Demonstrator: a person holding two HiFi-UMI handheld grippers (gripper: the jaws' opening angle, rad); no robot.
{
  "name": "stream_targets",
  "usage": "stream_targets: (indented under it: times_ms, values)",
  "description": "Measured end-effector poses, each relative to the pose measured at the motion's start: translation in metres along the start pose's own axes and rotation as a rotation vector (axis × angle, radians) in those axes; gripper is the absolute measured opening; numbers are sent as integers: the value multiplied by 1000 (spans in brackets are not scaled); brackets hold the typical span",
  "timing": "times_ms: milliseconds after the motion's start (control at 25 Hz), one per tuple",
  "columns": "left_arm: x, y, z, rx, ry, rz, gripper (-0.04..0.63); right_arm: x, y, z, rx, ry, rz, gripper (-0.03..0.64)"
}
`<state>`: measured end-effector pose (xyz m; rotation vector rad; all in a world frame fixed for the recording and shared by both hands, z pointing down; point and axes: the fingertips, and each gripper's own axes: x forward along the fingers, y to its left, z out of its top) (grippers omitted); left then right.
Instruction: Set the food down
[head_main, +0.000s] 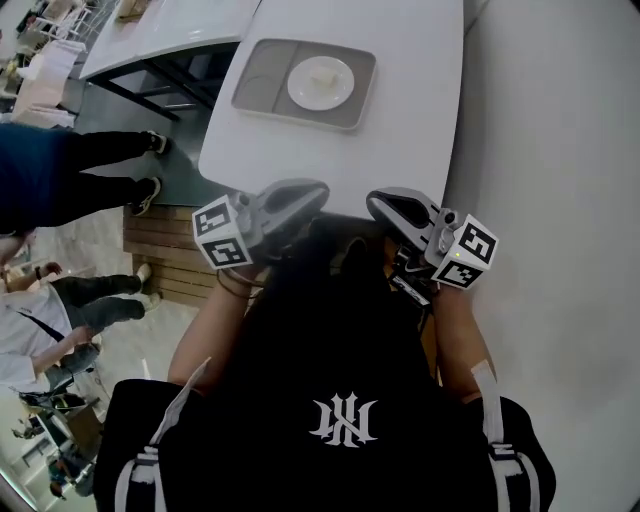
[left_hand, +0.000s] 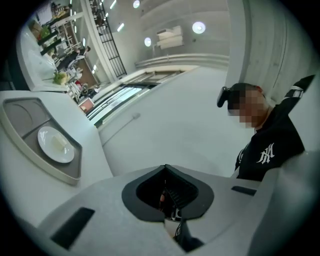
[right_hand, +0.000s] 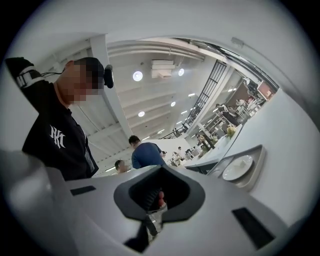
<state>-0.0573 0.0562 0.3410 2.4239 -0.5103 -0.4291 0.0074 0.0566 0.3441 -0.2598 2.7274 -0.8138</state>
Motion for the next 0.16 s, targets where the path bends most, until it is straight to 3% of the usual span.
stream_targets:
  times_ms: [160]
  values:
    - [25, -34, -19, 93, 25, -25, 6, -27, 15, 5, 6, -34, 48, 3]
